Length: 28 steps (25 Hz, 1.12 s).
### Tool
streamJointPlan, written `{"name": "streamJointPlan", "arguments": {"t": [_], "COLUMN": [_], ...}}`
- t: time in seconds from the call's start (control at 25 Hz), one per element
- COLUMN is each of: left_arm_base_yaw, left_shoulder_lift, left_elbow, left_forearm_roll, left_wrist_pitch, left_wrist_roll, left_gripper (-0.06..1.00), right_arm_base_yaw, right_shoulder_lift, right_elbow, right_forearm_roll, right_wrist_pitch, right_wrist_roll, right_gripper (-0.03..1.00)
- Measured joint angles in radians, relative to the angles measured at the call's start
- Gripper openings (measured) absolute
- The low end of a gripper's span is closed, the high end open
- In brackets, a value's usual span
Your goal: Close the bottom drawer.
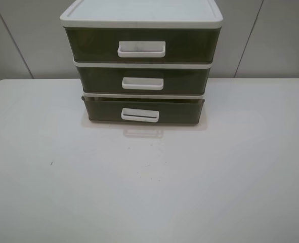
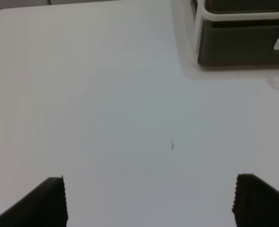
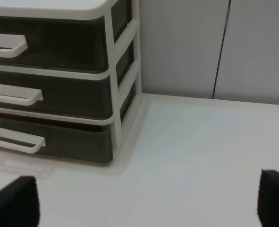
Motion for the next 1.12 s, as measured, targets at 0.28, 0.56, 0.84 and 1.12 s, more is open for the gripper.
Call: {"name": "streamJointPlan", "arguments": {"t": [0.28, 0.56, 0.84, 1.12], "left_arm_base_yaw": [0.0, 0.0, 0.0, 0.0], "left_shoulder_lift": [0.0, 0.0, 0.0, 0.0], "left_elbow": [0.0, 0.0, 0.0, 0.0], "left_forearm_roll": [0.0, 0.0, 0.0, 0.0], "left_wrist_pitch": [0.0, 0.0, 0.0, 0.0], "left_wrist_roll": [0.0, 0.0, 0.0, 0.0], "left_gripper": [0.72, 0.72, 0.72, 0.72], "right_arm_base_yaw": [0.0, 0.0, 0.0, 0.0], "right_shoulder_lift": [-0.06, -0.06, -0.06, -0.06], "right_elbow": [0.001, 0.052, 0.054, 0.054], "right_forearm_roll": [-0.015, -0.008, -0.008, -0.008], "right_wrist_pitch": [0.149, 0.139, 0.134, 0.134], "right_wrist_roll": [0.0, 0.0, 0.0, 0.0], "right_gripper": [0.81, 0.81, 0.81, 0.81]}}
